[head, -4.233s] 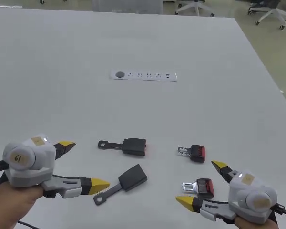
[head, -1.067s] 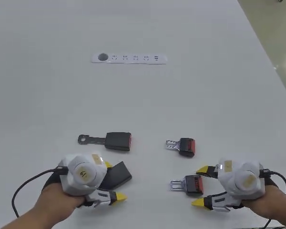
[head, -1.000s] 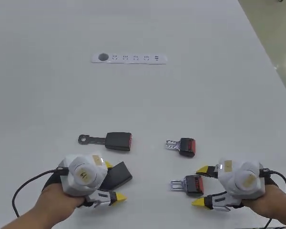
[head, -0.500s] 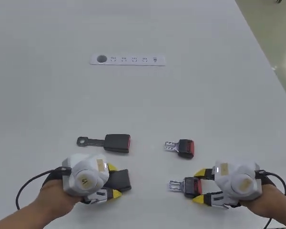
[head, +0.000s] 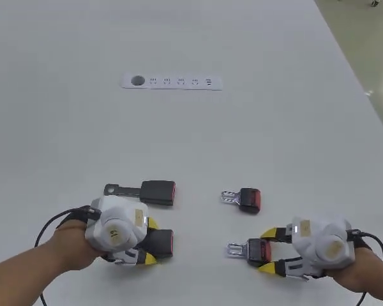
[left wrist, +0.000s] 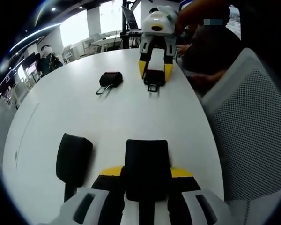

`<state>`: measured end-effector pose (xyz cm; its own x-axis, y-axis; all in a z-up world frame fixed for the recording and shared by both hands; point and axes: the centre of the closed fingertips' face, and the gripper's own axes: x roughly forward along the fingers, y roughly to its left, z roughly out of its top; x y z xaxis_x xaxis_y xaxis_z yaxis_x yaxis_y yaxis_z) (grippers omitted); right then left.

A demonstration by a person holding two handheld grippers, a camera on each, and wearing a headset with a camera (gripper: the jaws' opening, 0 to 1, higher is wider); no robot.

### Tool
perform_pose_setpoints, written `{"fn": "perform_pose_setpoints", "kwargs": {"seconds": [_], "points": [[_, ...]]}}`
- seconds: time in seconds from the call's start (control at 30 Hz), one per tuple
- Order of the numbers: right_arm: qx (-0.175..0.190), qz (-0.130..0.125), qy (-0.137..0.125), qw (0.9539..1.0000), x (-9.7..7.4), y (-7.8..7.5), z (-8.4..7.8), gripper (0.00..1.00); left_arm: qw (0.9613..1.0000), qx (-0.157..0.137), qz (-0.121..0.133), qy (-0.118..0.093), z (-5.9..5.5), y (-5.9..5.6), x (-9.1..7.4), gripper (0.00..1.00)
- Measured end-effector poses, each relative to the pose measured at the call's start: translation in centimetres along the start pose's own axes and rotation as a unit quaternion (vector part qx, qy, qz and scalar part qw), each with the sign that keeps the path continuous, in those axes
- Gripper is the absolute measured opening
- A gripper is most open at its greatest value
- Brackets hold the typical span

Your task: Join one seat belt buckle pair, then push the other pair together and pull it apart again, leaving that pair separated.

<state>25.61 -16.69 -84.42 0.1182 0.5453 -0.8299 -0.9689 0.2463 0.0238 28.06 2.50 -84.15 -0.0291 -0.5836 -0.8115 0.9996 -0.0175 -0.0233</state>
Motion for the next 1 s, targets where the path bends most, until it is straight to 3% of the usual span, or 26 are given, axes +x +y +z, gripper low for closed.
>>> {"fn": "perform_pose_setpoints", "kwargs": {"seconds": [0.37,1.0], "points": [[0.004,-0.003,0.011,0.9999,0.4,0.2,0.6,0.34,1.0,0.005,-0.006,0.006,-0.1,-0.1,-0.1,0.36],[-0.005,0.002,-0.006,1.0,3.0,0.6,4.4,0.34,0.9997,0.013,-0.013,0.015,-0.3,-0.1,-0.1,0.36]]}}
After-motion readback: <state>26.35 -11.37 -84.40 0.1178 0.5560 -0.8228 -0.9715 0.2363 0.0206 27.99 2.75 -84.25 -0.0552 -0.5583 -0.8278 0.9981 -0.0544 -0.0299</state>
